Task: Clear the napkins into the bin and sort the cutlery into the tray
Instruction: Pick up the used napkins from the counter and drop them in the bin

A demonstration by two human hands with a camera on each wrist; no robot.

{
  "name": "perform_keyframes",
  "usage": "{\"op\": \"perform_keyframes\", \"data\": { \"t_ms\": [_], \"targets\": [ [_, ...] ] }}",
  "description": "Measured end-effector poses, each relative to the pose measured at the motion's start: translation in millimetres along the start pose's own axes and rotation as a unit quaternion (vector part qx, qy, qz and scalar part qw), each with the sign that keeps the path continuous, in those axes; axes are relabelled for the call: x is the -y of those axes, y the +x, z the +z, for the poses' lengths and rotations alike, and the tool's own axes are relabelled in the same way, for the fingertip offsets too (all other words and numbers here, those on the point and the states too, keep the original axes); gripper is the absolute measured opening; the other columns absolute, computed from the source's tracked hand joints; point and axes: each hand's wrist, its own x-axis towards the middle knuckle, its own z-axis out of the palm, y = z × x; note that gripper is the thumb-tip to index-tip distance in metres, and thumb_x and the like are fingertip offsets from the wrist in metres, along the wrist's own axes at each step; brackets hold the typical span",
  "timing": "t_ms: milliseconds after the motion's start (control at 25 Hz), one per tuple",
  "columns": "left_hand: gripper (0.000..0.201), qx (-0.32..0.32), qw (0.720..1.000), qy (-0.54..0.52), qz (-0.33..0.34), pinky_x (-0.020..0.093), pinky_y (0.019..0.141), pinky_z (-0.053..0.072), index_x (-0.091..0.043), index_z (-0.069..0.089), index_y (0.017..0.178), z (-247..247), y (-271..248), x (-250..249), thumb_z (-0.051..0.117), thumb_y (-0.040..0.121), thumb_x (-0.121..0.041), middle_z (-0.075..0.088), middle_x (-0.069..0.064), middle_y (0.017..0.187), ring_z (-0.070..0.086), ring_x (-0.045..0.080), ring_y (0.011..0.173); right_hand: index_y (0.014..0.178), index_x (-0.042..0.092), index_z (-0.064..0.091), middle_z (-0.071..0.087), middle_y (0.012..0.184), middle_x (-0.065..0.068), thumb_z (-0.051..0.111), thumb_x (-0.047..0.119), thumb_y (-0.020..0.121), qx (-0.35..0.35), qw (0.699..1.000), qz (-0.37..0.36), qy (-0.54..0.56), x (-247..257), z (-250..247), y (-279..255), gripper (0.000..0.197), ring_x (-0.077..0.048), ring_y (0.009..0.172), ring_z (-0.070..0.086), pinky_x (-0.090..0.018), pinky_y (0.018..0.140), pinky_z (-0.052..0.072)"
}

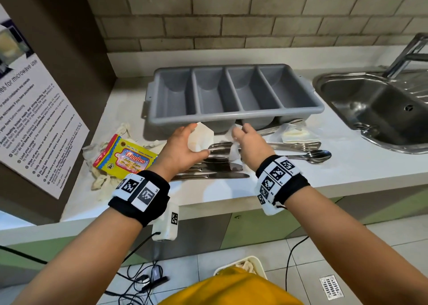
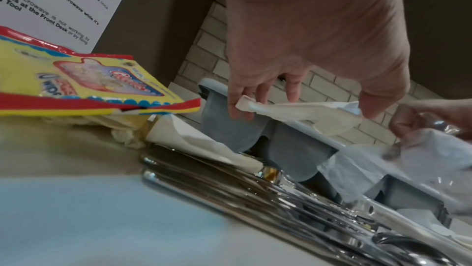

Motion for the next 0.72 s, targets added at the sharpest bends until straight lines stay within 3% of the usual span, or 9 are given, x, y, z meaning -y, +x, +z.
{"op": "perform_keyframes", "data": {
  "t_ms": [120,240,320,440,560,640,720],
  "targets": [
    [0.076,-0.014,1.0,0.004,0.006,0.028,0.11,0.028,-0.019,0.038,0.139,4.0,-7.9,-14.3,0.074,0.072,-0.028,0.041,0.009,0.143,0.038,0.024,0.132,0.099,0.001,0.051,0.035,0.096,-0.011,0.038,-0.022,0.072,-0.09,0.994,0.007,0.061,-13.2,-20.4,-20.5,0.038,-0.021,0.076,0.038,-0.029,0.07,0.037],
    [0.078,-0.025,0.999,-0.011,0.027,0.031,0.11,0.032,-0.02,0.039,0.137,12.4,-22.5,-33.5,0.075,0.069,-0.032,0.042,0.009,0.141,0.041,0.025,0.129,0.094,-0.004,0.056,0.044,0.102,-0.021,0.038,-0.025,0.07,-0.21,0.972,0.008,0.11,-28.6,-35.7,-46.0,0.036,-0.019,0.082,0.039,-0.02,0.078,0.037],
    [0.077,-0.015,0.999,-0.022,0.047,0.035,0.109,0.037,-0.021,0.04,0.136,24.7,-39.0,-52.8,0.074,0.068,-0.034,0.044,0.007,0.138,0.044,0.024,0.125,0.09,-0.006,0.058,0.044,0.096,-0.021,0.038,-0.026,0.065,-0.265,0.951,0.009,0.156,-42.8,-40.8,-67.2,0.038,-0.019,0.083,0.041,-0.006,0.079,0.036],
    [0.076,0.008,0.996,-0.052,0.068,0.035,0.106,0.039,-0.025,0.041,0.134,47.6,-70.8,-84.1,0.073,0.067,-0.04,0.046,0.002,0.136,0.046,0.021,0.122,0.085,-0.003,0.061,0.052,0.096,-0.023,0.04,-0.022,0.069,-0.265,0.939,0.01,0.218,-66.0,-37.5,-103.5,0.032,-0.018,0.084,0.047,0.005,0.074,0.033],
    [0.082,0.018,0.991,-0.096,0.088,0.018,0.094,0.037,-0.023,0.042,0.134,70.9,-107.6,-104.2,0.056,0.059,-0.054,0.047,-0.008,0.127,0.045,0.008,0.114,0.085,-0.002,0.06,0.056,0.091,-0.015,0.04,-0.017,0.071,-0.226,0.936,-0.006,0.271,-85.3,-22.2,-145.5,0.029,-0.008,0.083,0.049,0.004,0.072,0.038],
    [0.081,0.043,0.986,-0.127,0.096,0.007,0.088,0.036,-0.018,0.043,0.133,94.1,-135.3,-107.4,0.052,0.061,-0.053,0.045,-0.011,0.124,0.043,0.002,0.111,0.085,-0.001,0.06,0.053,0.089,-0.006,0.038,-0.016,0.068,-0.194,0.935,0.001,0.297,-97.9,-5.1,-176.5,0.031,-0.002,0.08,0.047,0.002,0.071,0.039],
    [0.077,0.087,0.981,-0.145,0.095,-0.003,0.091,0.031,-0.016,0.044,0.132,122.0,-161.8,-101.0,0.053,0.063,-0.049,0.044,-0.011,0.126,0.041,-0.002,0.112,0.084,-0.001,0.061,0.052,0.089,-0.002,0.04,-0.019,0.068,-0.162,0.939,0.03,0.302,-111.8,20.2,-203.6,0.032,-0.008,0.081,0.051,-0.001,0.07,0.041]
  ]
}}
